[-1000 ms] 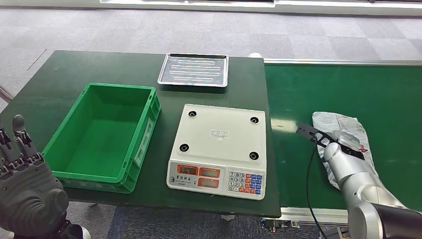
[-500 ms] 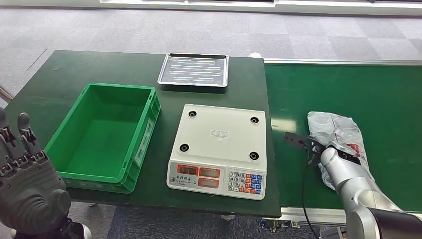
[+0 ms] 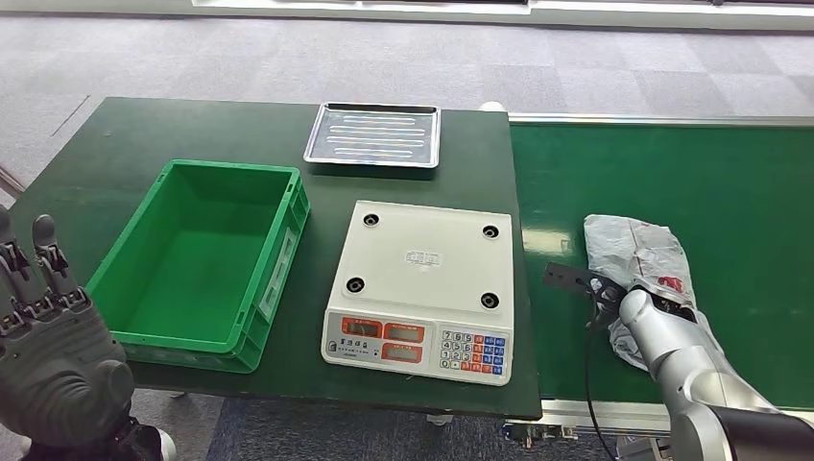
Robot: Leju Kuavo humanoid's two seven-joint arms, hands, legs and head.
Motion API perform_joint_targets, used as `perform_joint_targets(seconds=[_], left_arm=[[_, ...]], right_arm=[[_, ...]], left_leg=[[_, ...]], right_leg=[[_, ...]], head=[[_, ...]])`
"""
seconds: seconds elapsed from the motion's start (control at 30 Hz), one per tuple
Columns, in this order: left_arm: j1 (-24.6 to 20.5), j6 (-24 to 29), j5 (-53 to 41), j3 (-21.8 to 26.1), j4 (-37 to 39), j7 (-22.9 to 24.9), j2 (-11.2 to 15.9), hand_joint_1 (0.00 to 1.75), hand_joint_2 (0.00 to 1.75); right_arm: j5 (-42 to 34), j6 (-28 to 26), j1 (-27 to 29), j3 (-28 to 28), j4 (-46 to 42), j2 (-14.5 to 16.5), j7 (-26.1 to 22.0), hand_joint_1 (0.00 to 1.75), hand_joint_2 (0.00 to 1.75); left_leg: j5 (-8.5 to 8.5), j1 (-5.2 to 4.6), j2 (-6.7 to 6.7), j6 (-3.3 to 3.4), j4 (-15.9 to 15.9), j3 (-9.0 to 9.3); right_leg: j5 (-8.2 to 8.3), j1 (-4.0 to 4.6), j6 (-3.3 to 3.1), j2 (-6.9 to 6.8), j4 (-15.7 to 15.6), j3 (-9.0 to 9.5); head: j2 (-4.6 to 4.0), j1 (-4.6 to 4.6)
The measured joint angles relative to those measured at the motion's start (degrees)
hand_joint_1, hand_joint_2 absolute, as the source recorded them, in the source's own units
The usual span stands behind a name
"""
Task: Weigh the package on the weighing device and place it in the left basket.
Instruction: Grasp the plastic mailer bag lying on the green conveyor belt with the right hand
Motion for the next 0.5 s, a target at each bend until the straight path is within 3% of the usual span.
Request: perform_joint_targets(seconds=[0.2,0.5], left_arm=[[0.4,0.5,-0.6,0.0,-0.2,0.0,-0.2,0.00,1.75],[0.8,0.9,-0.8,0.0,-0.3,0.0,-0.7,0.00,1.75]], right_arm=[[1.2,-3.3,-0.4,1.0,-0.2,0.0,10.8,0.00,1.75],[1.7,-2.6,-0.6,2.4,-0.3,0.0,11.1,0.00,1.75]], left_leg=[[0.00,0.00,0.00,0.00,0.0,-0.02],[0.00,0.00,-0.02,0.00,0.0,-0.01]], right_leg=[[0.00,0.00,0.00,0.00,0.0,0.01],[0.00,0.01,0.00,-0.02,0.0,0.01]], head=[[0.00,0.02],[0.00,0.00]])
